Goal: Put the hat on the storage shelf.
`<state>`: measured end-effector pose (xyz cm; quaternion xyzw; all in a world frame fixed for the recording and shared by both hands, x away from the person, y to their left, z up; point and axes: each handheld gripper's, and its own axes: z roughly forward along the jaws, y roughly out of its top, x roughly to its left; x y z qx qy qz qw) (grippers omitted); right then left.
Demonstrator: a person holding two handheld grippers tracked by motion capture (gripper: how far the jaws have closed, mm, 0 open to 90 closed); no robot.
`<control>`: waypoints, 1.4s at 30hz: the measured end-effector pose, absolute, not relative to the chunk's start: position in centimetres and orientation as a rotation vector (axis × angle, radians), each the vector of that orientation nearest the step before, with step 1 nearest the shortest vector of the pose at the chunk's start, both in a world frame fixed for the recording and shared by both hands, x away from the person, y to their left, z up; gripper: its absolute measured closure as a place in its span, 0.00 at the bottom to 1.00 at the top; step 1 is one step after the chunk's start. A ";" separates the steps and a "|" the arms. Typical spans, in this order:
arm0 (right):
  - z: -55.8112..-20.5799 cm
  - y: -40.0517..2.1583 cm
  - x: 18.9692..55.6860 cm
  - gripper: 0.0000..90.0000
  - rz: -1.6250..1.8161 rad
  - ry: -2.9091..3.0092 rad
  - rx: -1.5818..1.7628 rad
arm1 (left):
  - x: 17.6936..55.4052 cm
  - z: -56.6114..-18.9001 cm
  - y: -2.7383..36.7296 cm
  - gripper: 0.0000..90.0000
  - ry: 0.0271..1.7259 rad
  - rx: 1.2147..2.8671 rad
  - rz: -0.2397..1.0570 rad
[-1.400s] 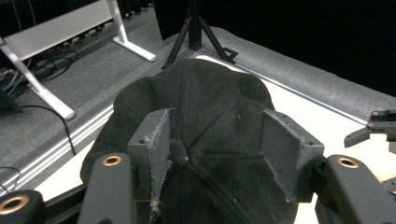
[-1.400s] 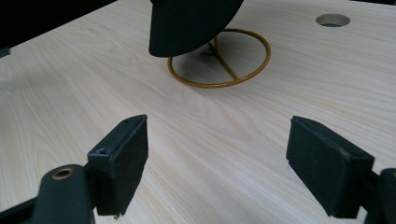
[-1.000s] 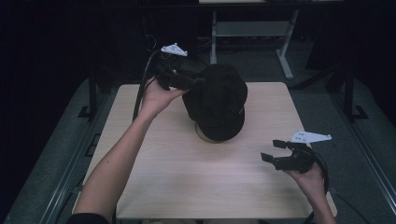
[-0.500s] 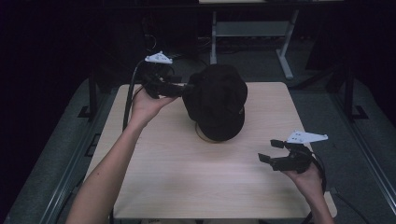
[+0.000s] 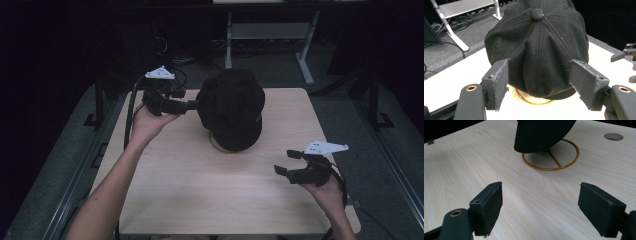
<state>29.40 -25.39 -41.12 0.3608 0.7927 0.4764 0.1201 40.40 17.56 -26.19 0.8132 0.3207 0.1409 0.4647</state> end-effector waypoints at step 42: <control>-41.8 -25.5 29.4 0.21 1.338 2.311 1.088 | 34.9 -32.5 22.2 0.30 0.813 2.012 0.349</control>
